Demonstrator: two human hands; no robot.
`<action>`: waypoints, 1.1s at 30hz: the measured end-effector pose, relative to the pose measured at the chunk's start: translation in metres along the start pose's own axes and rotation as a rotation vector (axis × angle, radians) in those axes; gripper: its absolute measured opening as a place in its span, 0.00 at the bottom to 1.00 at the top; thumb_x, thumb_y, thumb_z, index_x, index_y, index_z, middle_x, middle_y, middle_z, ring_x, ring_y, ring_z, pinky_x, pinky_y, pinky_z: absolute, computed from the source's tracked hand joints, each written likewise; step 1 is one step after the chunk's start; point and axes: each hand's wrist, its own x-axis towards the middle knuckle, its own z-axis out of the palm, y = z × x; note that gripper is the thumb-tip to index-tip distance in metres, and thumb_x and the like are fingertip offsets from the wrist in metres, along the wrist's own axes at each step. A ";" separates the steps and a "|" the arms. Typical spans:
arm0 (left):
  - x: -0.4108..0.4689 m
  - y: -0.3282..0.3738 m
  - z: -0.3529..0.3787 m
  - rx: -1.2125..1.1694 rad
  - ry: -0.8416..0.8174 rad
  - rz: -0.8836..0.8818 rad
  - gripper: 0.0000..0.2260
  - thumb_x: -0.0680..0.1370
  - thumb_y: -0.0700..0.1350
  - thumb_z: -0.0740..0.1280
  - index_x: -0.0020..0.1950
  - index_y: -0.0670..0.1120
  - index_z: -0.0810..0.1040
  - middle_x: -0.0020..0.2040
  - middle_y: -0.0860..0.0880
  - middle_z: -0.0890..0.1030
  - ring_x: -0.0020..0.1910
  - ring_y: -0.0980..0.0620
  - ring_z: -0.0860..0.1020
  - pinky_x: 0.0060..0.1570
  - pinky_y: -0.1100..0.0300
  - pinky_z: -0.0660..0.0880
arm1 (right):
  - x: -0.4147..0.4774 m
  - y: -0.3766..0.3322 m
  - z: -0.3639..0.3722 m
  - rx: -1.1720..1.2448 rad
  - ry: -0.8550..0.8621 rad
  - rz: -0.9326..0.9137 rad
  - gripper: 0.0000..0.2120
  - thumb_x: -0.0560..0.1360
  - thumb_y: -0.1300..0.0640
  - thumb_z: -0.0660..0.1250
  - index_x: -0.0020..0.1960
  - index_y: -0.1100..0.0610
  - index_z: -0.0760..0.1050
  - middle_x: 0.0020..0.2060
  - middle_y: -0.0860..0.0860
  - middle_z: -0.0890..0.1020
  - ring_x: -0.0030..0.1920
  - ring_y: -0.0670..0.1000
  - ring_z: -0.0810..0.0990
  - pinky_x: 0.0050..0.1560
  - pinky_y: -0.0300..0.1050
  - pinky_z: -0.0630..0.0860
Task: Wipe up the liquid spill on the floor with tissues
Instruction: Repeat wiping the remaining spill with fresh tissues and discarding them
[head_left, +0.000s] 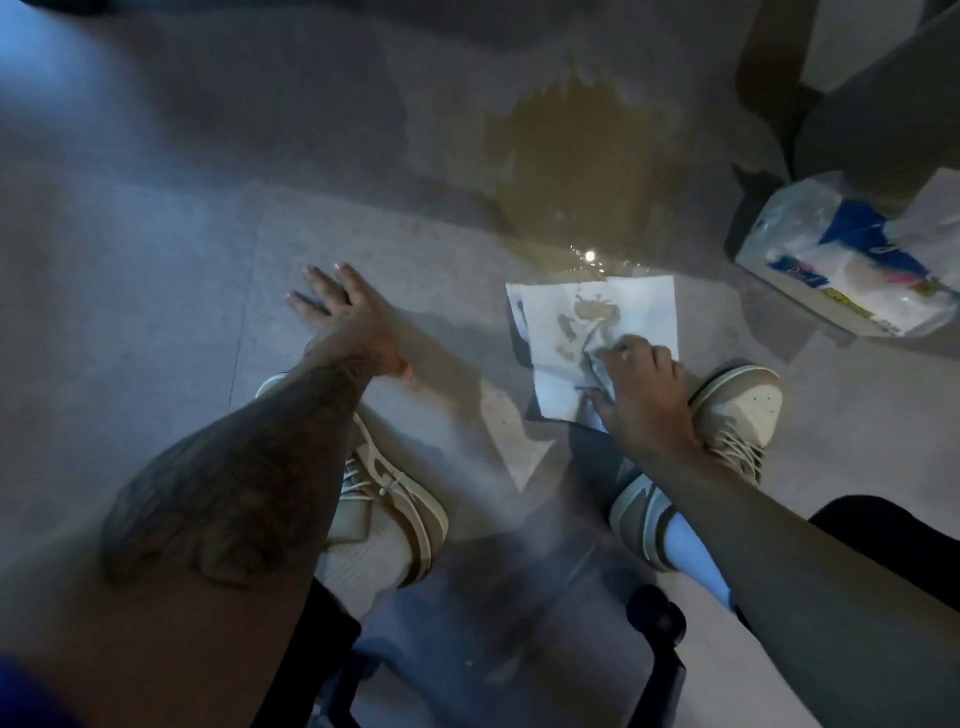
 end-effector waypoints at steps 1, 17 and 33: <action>0.001 0.000 0.000 -0.009 0.000 -0.005 0.71 0.61 0.55 0.84 0.79 0.43 0.30 0.77 0.34 0.30 0.75 0.26 0.35 0.74 0.31 0.51 | -0.006 0.005 0.002 0.019 0.029 0.051 0.20 0.71 0.51 0.69 0.62 0.52 0.77 0.59 0.56 0.75 0.55 0.62 0.73 0.54 0.55 0.71; 0.008 0.001 0.006 0.003 0.034 -0.026 0.72 0.58 0.55 0.85 0.79 0.45 0.30 0.78 0.35 0.31 0.76 0.26 0.35 0.73 0.30 0.53 | 0.045 -0.055 0.022 0.387 0.073 0.549 0.29 0.77 0.53 0.67 0.75 0.59 0.63 0.78 0.56 0.59 0.78 0.58 0.56 0.75 0.55 0.62; 0.005 0.002 0.003 -0.009 -0.005 -0.015 0.71 0.60 0.54 0.84 0.78 0.44 0.29 0.78 0.35 0.29 0.75 0.26 0.34 0.74 0.30 0.53 | 0.051 -0.047 0.008 0.428 0.102 0.437 0.16 0.75 0.61 0.68 0.63 0.56 0.76 0.66 0.53 0.70 0.65 0.57 0.69 0.59 0.54 0.76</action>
